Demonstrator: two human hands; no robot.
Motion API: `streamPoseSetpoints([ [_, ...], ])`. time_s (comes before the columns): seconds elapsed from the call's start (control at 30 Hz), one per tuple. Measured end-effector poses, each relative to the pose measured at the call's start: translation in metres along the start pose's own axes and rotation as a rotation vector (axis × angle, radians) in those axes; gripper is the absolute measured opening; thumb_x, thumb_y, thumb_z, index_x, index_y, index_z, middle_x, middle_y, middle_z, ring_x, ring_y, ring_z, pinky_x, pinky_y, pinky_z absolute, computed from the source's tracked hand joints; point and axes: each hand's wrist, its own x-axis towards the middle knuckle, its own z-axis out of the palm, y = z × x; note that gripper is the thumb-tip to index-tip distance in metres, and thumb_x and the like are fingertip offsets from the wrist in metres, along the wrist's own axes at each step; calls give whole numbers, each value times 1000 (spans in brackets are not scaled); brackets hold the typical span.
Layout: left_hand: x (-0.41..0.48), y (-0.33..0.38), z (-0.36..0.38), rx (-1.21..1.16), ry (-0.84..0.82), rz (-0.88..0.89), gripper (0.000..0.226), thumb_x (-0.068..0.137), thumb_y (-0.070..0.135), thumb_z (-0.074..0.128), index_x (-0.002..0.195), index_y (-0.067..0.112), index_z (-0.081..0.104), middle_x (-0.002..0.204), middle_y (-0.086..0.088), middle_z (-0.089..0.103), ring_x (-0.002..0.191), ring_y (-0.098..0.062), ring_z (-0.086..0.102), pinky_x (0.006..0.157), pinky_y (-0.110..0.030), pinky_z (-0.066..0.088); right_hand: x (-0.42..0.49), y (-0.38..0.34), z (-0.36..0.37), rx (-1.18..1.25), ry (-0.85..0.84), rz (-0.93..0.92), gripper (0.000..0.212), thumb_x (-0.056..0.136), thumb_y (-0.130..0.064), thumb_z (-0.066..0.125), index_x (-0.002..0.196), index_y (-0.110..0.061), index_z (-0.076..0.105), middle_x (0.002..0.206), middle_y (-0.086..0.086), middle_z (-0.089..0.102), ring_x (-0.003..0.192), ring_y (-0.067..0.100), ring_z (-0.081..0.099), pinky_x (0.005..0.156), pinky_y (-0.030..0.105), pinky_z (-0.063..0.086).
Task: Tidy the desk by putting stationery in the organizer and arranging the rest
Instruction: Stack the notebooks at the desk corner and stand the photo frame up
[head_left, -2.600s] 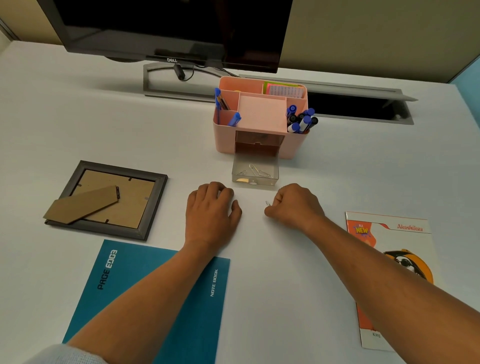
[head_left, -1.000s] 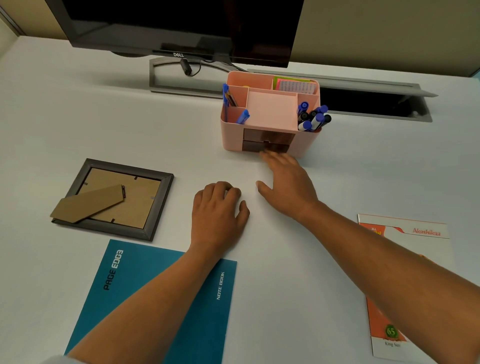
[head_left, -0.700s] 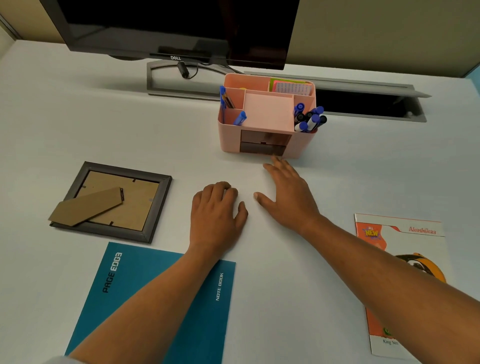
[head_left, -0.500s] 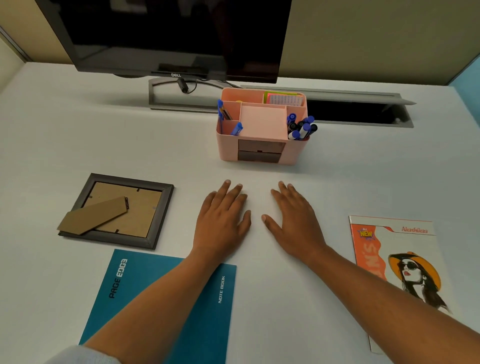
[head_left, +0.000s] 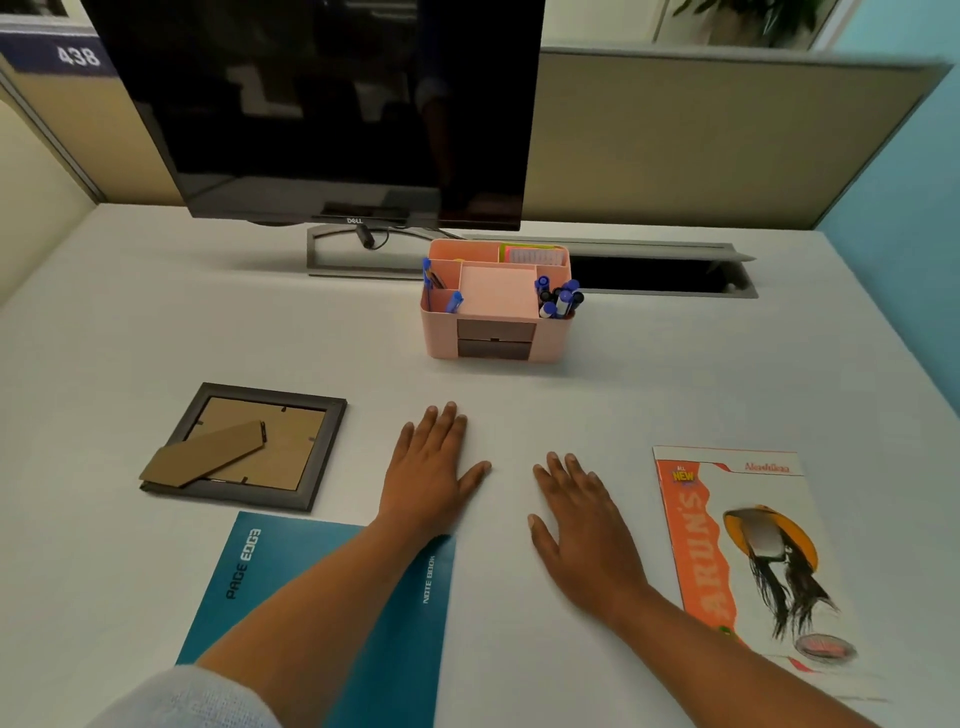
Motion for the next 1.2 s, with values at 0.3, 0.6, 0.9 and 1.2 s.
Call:
streamPoseSetpoints([
  [0.3, -27, 54, -11, -178, -14, -120, 76, 94, 60, 40, 153, 20, 15, 162, 1, 13, 149, -18, 10, 120, -35, 11, -10, 12, -36, 295, -4, 60, 60, 93, -42, 54, 147, -30, 32, 160, -12, 16, 148, 9, 14, 119, 26, 12],
  [0.6, -79, 173, -12, -708, -133, -207, 58, 89, 50, 60, 138, 25, 42, 133, 7, 55, 112, -9, 56, 96, -25, 47, -76, 113, -108, 353, 293, 628, 45, 85, -30, 67, 127, -20, 54, 133, 3, 56, 108, 21, 58, 91, 37, 47],
  [0.9, -89, 237, -2, -829, -341, -351, 46, 90, 46, 57, 128, 19, 54, 113, 8, 60, 98, -8, 57, 83, -23, 48, -131, 157, -104, 292, 52, 896, 70, 81, -53, 65, 134, -11, 49, 129, 10, 58, 115, 29, 56, 89, 38, 47],
  [1.2, -73, 241, -17, -1294, -432, -565, 18, 96, 30, 54, 104, 16, 63, 95, -2, 73, 79, -19, 72, 62, -28, 57, -127, 155, -104, 702, 73, 839, 40, 85, -35, 69, 119, -14, 60, 101, 4, 65, 96, 22, 62, 82, 35, 49],
])
